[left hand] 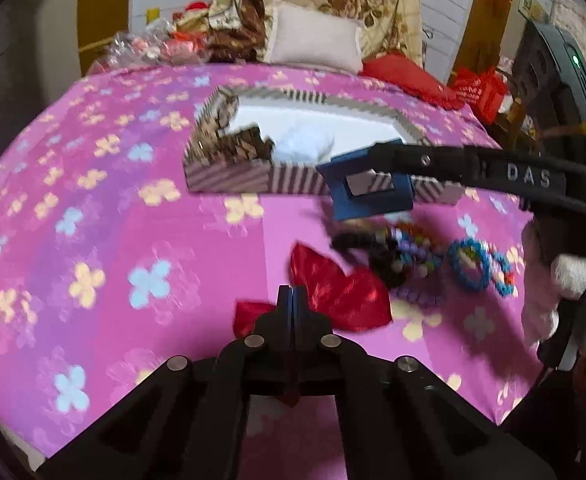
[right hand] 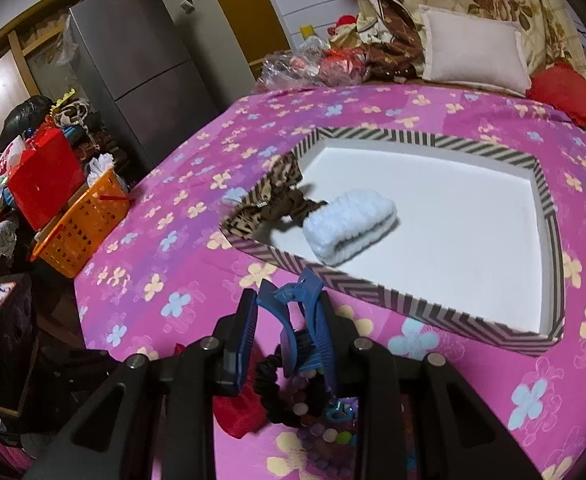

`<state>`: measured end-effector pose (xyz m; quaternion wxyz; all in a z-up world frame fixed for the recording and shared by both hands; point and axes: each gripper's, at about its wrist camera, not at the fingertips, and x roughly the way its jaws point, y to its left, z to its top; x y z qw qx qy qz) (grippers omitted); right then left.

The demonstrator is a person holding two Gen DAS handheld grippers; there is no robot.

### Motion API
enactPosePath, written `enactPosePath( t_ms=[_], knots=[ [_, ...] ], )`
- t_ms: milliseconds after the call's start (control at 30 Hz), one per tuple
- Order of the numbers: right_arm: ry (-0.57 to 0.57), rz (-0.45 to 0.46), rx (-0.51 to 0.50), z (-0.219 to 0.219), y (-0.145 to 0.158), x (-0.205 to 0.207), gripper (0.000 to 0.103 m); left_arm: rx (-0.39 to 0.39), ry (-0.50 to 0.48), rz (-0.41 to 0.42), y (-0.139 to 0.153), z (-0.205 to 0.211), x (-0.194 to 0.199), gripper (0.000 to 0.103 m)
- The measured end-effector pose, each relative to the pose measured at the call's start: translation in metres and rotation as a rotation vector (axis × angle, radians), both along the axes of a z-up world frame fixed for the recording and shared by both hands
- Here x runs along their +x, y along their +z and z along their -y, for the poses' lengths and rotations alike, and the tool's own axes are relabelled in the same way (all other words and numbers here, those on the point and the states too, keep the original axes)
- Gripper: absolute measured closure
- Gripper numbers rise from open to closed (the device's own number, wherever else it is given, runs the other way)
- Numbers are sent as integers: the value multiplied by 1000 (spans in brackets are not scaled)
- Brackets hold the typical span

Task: Organize jewelry
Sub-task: 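Close the left tool on the red satin bow while the right tool lifts the blue clip, then carry the red bow and blue clip into the box and open both tools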

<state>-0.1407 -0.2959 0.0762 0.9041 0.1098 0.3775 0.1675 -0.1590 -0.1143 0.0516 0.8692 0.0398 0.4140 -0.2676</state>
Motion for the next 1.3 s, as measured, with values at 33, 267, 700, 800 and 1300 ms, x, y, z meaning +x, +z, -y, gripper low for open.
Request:
enactPosePath(
  t_ms=[33,267,700,800,1300],
  knots=[
    [1,8,4,0,4,0,74,-6,7,11,5,-1,1,102],
    [-21,41,14,8,20,-2,74,-48,-60,-12,13,2,-2,96],
    [-44,38,33,15,18,-7,73,56,-156,-79,-27,15,-7,48],
    [-40,39,26,14,18,-7,73,75,-120,-72,-32,17,1,87],
    [-77,75,40,30,34,3,74,12,-6,57,31,5,33,96]
  ],
)
